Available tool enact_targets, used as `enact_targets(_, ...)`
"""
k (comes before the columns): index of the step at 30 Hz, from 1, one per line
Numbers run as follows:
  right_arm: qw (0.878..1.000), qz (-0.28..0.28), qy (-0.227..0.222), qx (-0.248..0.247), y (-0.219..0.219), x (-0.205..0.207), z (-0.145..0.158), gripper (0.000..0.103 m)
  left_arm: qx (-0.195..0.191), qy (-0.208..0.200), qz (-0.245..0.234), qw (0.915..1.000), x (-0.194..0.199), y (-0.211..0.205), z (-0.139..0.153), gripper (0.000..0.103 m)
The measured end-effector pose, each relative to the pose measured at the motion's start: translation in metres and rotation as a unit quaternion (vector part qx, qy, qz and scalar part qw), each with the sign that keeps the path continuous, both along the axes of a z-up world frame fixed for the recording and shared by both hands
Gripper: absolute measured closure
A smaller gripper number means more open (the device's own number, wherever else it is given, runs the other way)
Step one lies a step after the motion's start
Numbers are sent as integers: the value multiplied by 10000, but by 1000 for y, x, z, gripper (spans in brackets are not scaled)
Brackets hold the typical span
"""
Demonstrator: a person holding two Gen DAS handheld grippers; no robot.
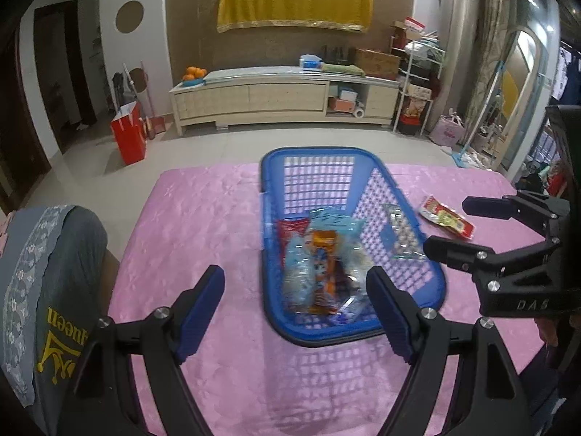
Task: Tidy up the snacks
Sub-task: 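Move both grippers back toward the cracker pack and red snack pouch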
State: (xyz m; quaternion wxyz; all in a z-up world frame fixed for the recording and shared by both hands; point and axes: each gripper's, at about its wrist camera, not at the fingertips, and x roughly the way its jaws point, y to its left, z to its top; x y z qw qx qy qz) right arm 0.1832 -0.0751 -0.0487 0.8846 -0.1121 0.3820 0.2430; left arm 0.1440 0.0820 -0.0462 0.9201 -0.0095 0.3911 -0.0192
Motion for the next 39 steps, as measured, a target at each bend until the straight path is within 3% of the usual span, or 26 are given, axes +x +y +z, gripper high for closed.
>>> enact_targets(14, 9969, -754, -197, 145, -102, -12, 18, 18, 234, -52, -673, 9974, 11, -94, 6, 24)
enact_targets(23, 9914, -1233, -319, 292, -169, -6, 8, 18, 164, 104, -916, 9956, 34, -159, -8, 24)
enact_targets(30, 9894, -1399, -240, 316, -207, 13, -11, 18, 207, 226, -928, 9952, 63, -198, -23, 24)
enact_targets(36, 9901, -1377, -250, -88, -227, 48, -28, 18, 392, 326, -926, 9944, 97, -232, -42, 24)
enact_targets(39, 9916, -1284, -28, -141, -229, 73, -44, 18, 518, 360, -966, 9933, 114, -246, -56, 25)
